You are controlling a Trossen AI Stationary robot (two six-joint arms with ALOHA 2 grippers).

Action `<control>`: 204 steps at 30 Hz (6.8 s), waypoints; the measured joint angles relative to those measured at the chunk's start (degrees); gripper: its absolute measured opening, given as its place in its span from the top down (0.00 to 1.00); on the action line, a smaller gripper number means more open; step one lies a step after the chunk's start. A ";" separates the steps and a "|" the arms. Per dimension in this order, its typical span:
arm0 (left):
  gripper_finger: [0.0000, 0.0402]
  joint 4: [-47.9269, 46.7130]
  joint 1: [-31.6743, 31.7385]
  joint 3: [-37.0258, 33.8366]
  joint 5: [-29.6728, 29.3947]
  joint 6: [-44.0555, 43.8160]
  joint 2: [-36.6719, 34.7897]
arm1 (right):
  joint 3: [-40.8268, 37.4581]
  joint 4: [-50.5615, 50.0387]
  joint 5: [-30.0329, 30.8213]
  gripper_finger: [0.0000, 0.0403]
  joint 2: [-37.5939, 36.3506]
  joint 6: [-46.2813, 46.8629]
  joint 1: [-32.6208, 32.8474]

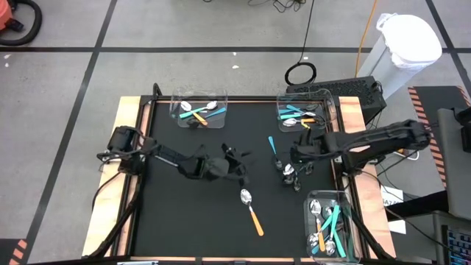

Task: Sort silverware by color (type)
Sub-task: Put the blue spoon into the top left transparent bin

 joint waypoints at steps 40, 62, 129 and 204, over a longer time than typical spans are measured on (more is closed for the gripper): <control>0.57 -5.49 5.61 -1.49 6.05 -4.26 0.72 | -12.66 65.39 -21.21 0.97 3.37 -28.03 -6.79; 0.57 7.79 6.96 -1.26 36.98 8.85 0.91 | -12.88 92.47 -44.19 0.96 8.46 -46.05 -8.08; 1.00 -60.28 29.54 -0.58 -1.72 12.37 -26.22 | -12.36 74.11 -18.14 0.70 -4.66 -44.08 -12.26; 0.51 1.08 12.61 -14.99 26.62 5.75 -11.06 | -12.22 47.30 -16.42 0.69 19.57 -18.58 -15.84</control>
